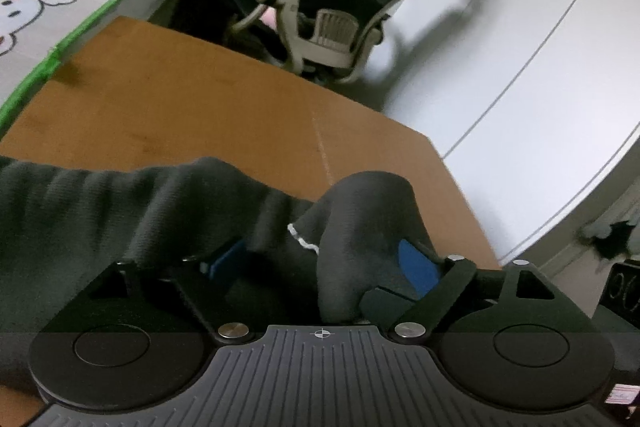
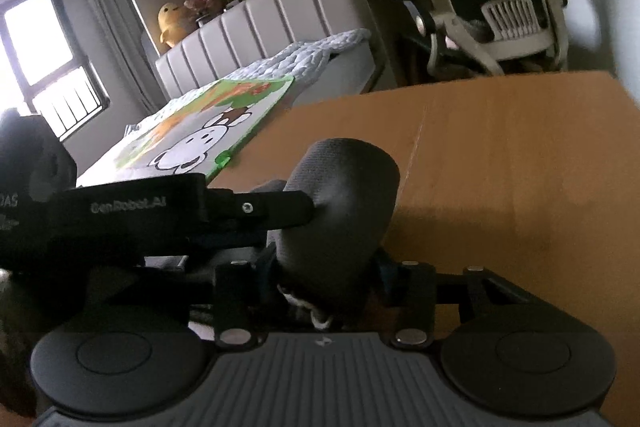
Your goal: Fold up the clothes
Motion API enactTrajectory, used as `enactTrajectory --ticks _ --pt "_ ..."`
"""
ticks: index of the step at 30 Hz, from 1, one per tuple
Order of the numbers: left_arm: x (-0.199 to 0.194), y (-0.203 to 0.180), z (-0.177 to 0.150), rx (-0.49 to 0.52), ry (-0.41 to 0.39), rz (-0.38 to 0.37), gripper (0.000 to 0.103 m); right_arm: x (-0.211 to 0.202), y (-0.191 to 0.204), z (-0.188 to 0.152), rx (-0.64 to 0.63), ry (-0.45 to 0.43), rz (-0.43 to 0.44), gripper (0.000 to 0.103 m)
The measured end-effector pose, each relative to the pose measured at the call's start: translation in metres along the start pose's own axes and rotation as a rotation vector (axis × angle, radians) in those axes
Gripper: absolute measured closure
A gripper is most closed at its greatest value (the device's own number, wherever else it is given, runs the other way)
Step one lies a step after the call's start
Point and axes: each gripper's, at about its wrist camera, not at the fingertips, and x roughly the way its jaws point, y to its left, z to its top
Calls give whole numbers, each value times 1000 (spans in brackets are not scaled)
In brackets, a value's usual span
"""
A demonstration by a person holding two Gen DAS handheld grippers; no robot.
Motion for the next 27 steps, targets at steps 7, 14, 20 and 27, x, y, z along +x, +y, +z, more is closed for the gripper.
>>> enactTrajectory --ticks 7,14,20,27 --pt "-12 -19 5 48 -42 -30 11 -16 19 2 -265 2 -174 59" --pt "7 -28 -1 92 -21 57 9 -5 57 -18 -539 2 -267 55" --pt "10 -12 -1 99 -21 179 10 -16 53 -9 -485 -28 -210 48" --pt "8 -8 -1 93 -25 183 13 -10 59 -6 -491 -49 -196 51"
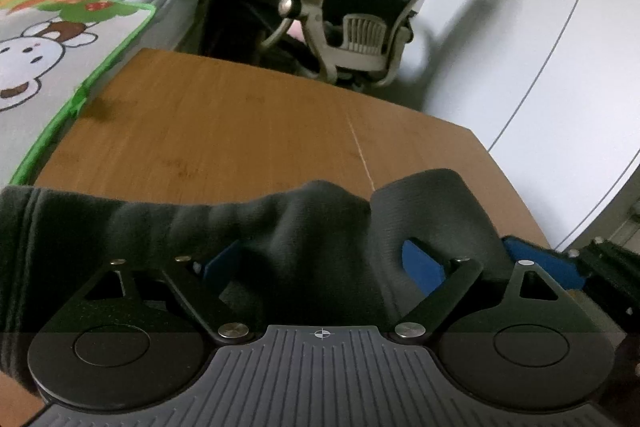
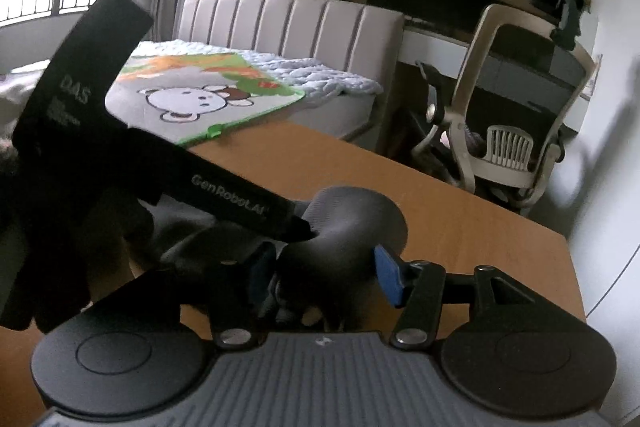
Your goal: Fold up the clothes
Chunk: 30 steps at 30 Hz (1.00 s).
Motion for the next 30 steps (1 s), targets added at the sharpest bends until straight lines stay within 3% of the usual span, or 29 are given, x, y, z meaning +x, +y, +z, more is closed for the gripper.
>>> enactTrajectory --ticks 8,11,14,18,22,27,30 --pt "-14 -2 5 -11 -44 -72 12 6 29 -16 -184 28 -17 51" --pt "-10 -11 4 32 -42 -41 10 4 31 -16 -197 23 -4 51" --pt "-5 -10 1 40 -30 -6 10 -1 13 -14 -85 13 38 49" --pt "-2 -4 1 23 -21 -2 9 -9 -25 -14 210 -14 138 47" --pt "-1 -2 0 20 -18 -7 8 1 -49 -18 418 -7 174 27" --pt "-1 1 0 6 -13 -16 8 25 -58 -26 554 44 190 27" --pt "-2 2 0 2 -11 -17 9 27 -54 -26 519 42 162 50"
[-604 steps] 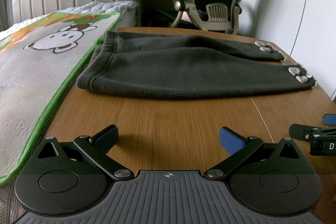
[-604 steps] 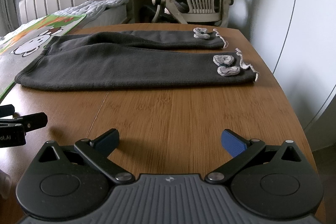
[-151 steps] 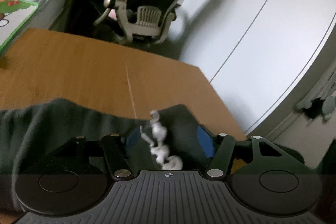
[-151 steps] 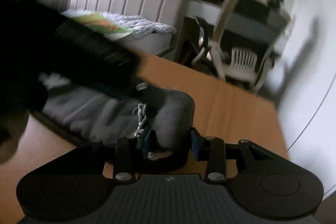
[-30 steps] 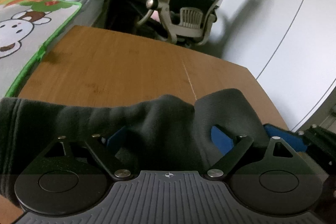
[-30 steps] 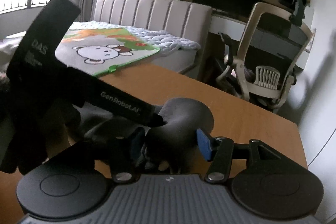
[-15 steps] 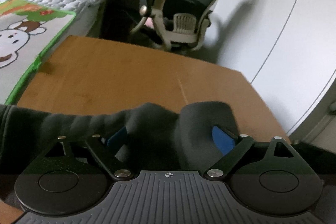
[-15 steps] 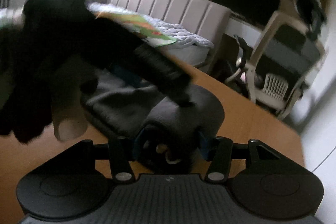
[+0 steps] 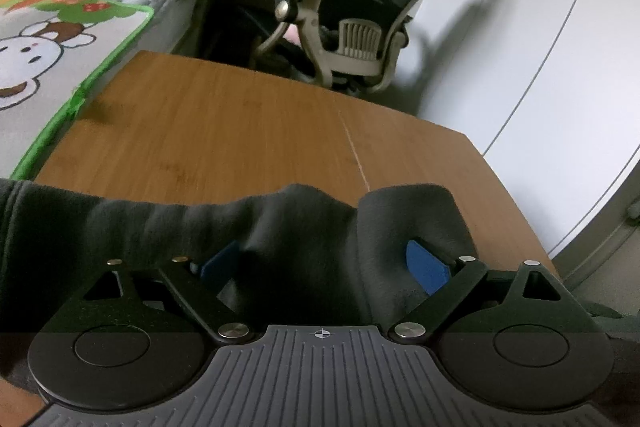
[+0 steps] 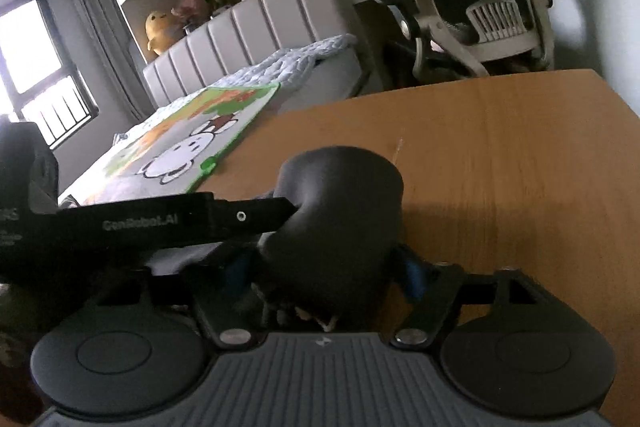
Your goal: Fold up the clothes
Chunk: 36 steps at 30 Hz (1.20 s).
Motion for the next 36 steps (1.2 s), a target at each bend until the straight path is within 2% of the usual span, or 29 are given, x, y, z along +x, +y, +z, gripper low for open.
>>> enactTrajectory --ticks 2,4,8,11,15,18,20,22,25,27,29,32,34,36 --pt "-4 1 2 -12 -8 -7 9 -6 10 0 -92 -8 -26 61" --pt "-8 1 5 -25 -19 -15 9 -13 20 1 -188 -9 -56 62" --pt "-18 -1 13 -36 -47 -37 9 -16 47 -3 -412 -11 -158 61" --pt "-23 -7 18 -14 -66 -51 9 -8 73 -17 -585 -10 -213 57" --pt "-15 -7 16 19 -45 5 8 -2 94 -33 -726 -25 -244 55" --pt "-8 -1 14 24 -30 53 7 -6 92 -32 -713 -25 -203 49" --pt "-7 3 13 16 -28 65 7 -12 89 -26 -676 -34 -153 37" --pt "-6 6 13 9 -27 70 6 -19 86 -21 -631 -51 -120 32" --pt "-7 8 12 12 -29 67 6 -27 80 -12 -549 -78 -75 32" --pt "-6 11 11 3 -27 64 5 -34 74 -7 -487 -105 -40 34" --pt "-5 14 11 -8 -24 63 5 -37 68 -4 -444 -125 -26 54" --pt "-6 18 9 -20 -21 62 4 -23 58 -4 -400 -75 -19 59" --pt "-9 19 8 -22 -21 60 4 -11 52 -6 -374 -31 -19 58" --pt "-15 20 7 -33 -30 49 6 -7 57 -10 -397 -23 -37 58"
